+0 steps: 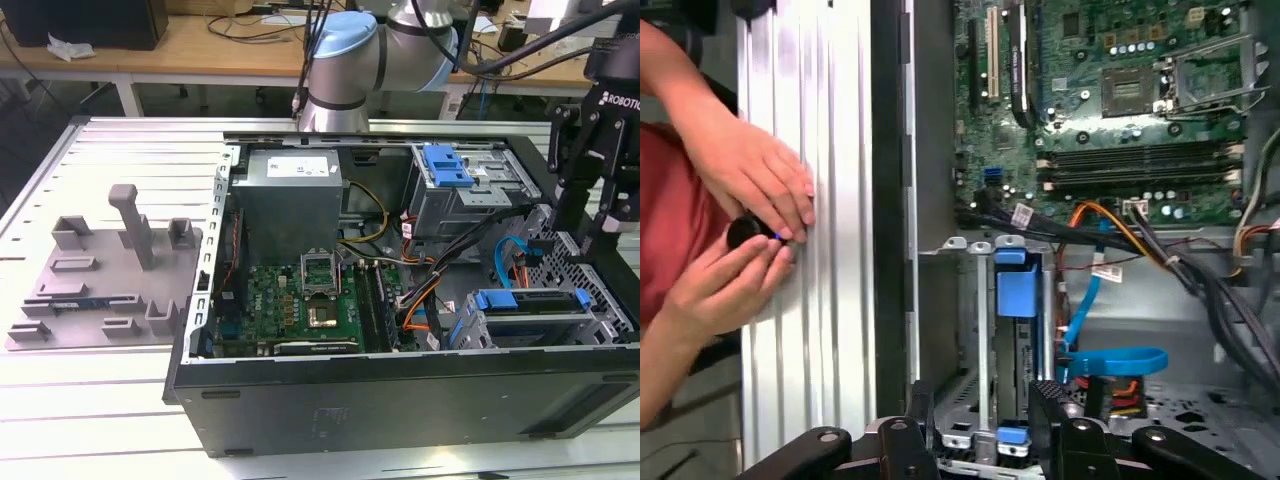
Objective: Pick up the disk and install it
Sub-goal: 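Insert the first disk wire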
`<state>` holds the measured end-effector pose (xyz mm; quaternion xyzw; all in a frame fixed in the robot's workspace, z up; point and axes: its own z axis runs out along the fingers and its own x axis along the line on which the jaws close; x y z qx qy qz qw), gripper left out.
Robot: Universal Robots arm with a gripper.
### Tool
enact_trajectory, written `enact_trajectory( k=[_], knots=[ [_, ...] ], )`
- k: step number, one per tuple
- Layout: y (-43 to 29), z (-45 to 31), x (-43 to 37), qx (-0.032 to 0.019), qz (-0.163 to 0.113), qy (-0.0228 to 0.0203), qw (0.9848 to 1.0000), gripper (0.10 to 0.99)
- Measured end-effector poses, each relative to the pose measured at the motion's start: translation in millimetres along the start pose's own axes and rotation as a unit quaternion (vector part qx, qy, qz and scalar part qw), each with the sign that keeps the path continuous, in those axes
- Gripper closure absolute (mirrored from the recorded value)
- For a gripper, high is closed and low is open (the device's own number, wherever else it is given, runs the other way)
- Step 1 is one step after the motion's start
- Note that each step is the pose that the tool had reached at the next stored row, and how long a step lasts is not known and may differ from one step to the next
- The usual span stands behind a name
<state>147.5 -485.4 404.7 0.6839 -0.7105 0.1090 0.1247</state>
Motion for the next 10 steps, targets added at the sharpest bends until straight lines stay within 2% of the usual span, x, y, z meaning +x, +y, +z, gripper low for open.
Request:
enact_trajectory(
  k=[5,6,7,8,10],
  knots=[
    [-0.4,0.7,-0.3,-0.0092,0.037,0.0,0.9993,0.58],
    [-0.6,1.2,-0.5,-0.0138,0.051,-0.0003,0.9986,0.58],
    [-0.6,1.3,-0.5,-0.0155,0.058,-0.0004,0.9982,0.58],
    [-0.6,1.3,-0.6,-0.0157,0.062,-0.0005,0.998,0.58],
    [-1.0,1.0,-1.5,-0.0055,0.076,-0.0022,0.9971,0.58]
  ],
)
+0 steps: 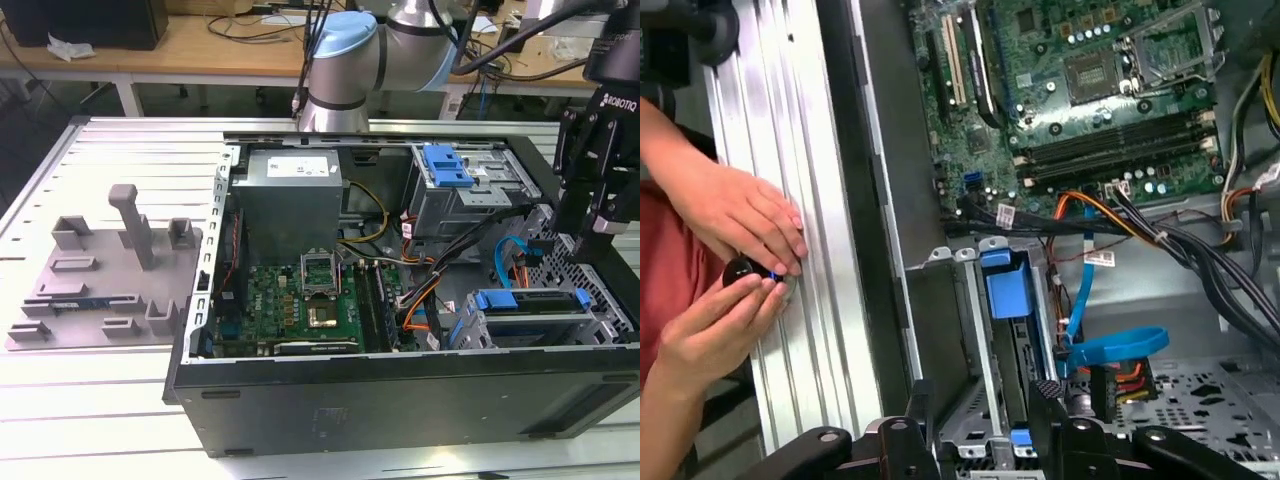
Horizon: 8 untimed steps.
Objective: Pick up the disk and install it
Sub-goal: 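Insert the first disk wire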
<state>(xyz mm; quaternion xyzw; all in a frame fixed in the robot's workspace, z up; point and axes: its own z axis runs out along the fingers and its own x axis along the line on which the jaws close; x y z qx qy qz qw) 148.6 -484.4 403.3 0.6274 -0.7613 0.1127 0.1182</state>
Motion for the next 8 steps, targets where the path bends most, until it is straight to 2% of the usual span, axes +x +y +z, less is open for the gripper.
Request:
enact_trajectory(
  k=[4,5,6,8],
  knots=[
    [0.4,-0.3,-2.5,0.0152,0.015,-0.0033,0.9998,0.58],
    [0.8,-0.3,-4.8,0.0185,0.017,-0.0015,0.9997,0.58],
    [1.6,-0.6,-9.0,0.0201,0.018,0.0017,0.9996,0.58],
    [4.5,-2.6,-23.3,0.0227,0.018,0.0143,0.9995,0.58]
  ],
)
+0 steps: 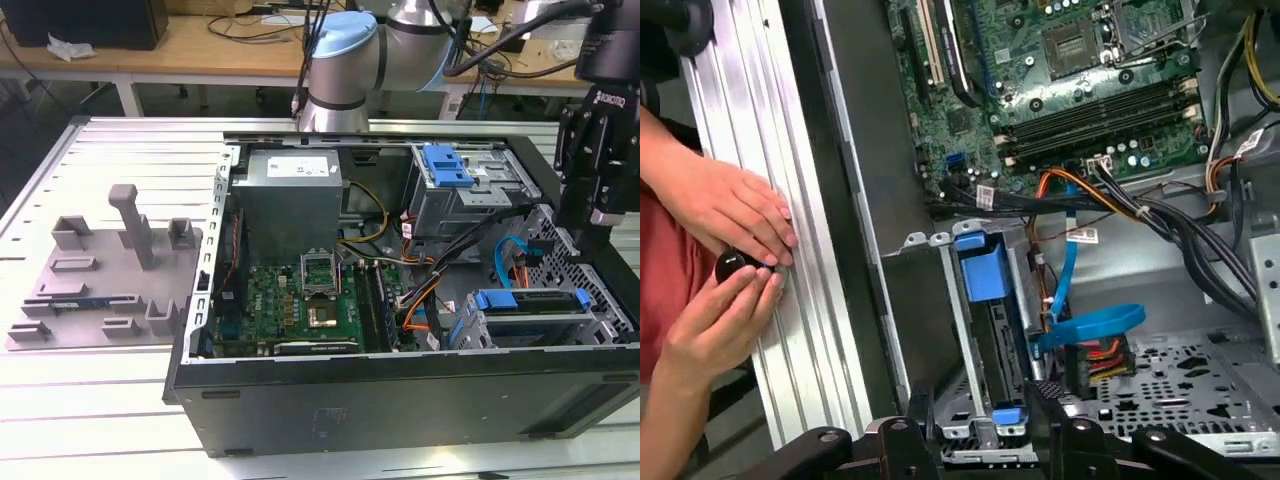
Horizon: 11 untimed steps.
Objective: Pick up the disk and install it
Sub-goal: 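Insert the first disk wire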
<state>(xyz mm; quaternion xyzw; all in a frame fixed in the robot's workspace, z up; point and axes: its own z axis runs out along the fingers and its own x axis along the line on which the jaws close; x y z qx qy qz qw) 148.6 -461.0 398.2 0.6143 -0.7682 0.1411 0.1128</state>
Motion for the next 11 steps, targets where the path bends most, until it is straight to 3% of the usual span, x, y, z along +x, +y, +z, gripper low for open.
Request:
enact_trajectory(
  k=[3,4,5,8,11],
  knots=[
    [5.8,-6.4,-26.1,0.0056,0.0,0.0248,0.9997,0.58],
    [7.6,-7.3,-34.2,0.006,0.0,0.0267,0.9996,0.58],
    [8.0,-6.8,-36.8,0.0059,0.0,0.0267,0.9996,0.58],
    [8.1,-3.8,-40.8,0.0041,0.005,0.0271,0.9996,0.58],
    [7.1,4.5,-44.4,0.0039,0.005,0.0271,0.9996,0.58]
  ],
)
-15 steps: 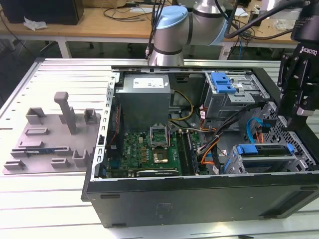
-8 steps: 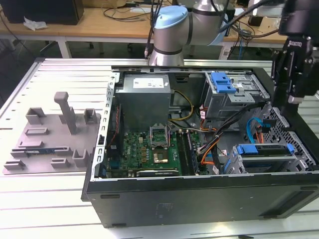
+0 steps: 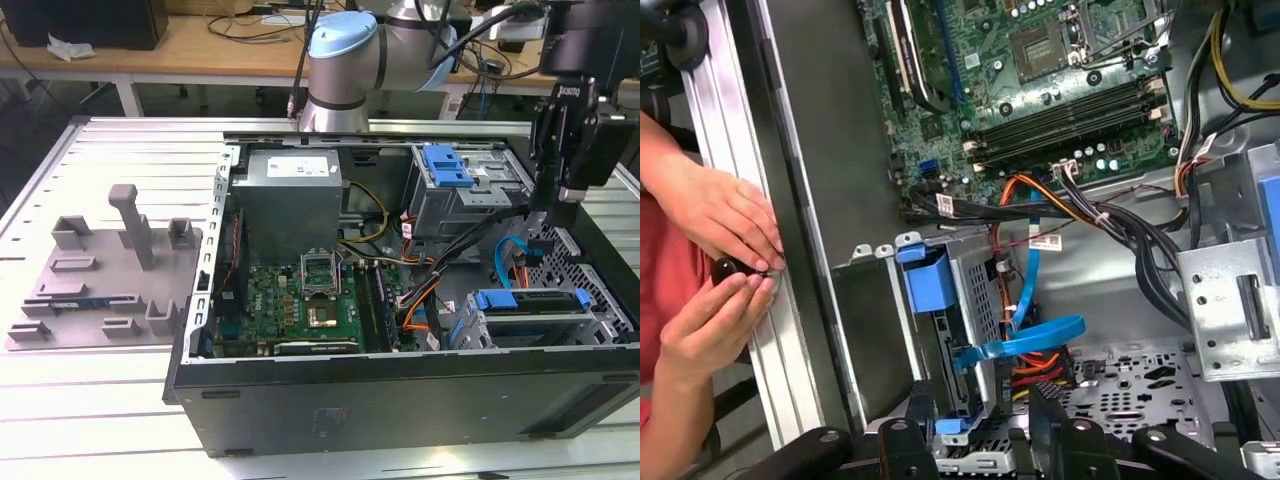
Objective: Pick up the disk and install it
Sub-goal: 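Insert the first disk wire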
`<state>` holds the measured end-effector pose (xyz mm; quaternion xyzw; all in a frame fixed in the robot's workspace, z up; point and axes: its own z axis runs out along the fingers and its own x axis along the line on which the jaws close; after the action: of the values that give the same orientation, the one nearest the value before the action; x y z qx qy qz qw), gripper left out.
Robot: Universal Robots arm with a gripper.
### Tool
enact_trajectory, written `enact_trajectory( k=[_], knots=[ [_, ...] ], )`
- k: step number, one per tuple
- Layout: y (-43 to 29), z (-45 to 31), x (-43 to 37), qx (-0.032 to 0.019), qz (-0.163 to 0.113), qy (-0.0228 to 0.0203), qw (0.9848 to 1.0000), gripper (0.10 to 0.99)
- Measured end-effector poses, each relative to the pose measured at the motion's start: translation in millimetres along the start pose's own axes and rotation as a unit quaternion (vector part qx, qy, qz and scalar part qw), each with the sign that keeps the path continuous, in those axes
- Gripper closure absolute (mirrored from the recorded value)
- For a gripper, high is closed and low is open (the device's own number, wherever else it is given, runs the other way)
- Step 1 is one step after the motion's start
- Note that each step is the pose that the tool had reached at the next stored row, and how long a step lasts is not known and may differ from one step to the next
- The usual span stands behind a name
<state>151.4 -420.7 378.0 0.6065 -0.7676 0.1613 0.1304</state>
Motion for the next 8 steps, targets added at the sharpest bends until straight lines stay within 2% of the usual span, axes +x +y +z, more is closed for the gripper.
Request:
enact_trajectory(
  k=[6,7,8],
  knots=[
    [-4.2,13.4,-7.1,0.0,0.0,0.0,1.0,0.58],
    [-4.6,15.0,-8.0,0.0,0.0,0.0,1.0,0.596],
    [-5.4,17.4,-9.2,0.0,0.0,0.0001,1.0,0.663]
  ],
)
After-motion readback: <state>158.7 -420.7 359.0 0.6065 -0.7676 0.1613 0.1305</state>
